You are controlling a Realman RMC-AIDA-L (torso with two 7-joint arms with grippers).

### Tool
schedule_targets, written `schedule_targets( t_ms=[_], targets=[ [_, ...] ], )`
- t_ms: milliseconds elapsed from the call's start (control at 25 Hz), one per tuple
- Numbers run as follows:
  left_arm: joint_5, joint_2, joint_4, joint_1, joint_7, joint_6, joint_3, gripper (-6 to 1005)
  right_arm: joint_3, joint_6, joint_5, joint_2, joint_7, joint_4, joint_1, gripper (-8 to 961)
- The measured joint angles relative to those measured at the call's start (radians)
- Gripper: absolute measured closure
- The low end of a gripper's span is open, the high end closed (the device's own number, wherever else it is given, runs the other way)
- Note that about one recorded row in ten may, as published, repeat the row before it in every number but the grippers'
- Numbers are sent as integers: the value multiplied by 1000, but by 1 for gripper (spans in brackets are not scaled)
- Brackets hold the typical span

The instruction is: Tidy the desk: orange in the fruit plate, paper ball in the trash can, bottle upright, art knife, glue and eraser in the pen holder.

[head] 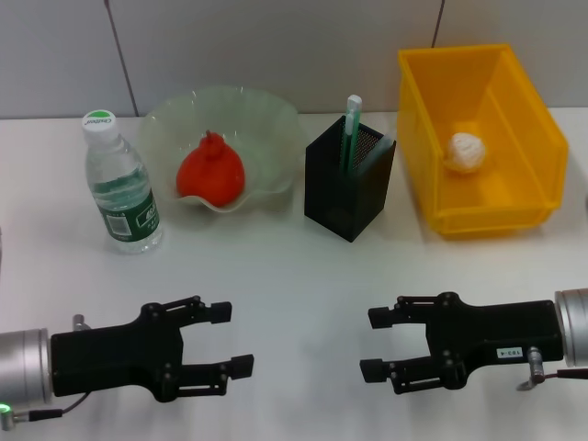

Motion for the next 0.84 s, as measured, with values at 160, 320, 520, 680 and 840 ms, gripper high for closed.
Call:
schedule_targets(
  t_ms=[160,320,520,680,840],
  targets=[
    [0,-3,-36,-13,2,-5,21,152,1,10,0,6,-2,-4,1,151],
    [0,-7,-36,-17,2,-17,27,152,1,15,0,7,-2,-5,4,151],
    [0,-7,-36,-18,4,-22,28,152,1,23,-2,9,-14,2,9,150],
    [0,-7,-36,-18,5,-23,28,152,1,29,-2,11,-17,3,9,150],
    [0,-7,-36,-18,5,-24,29,152,1,30,-5,11,-17,3,9,150]
  ],
)
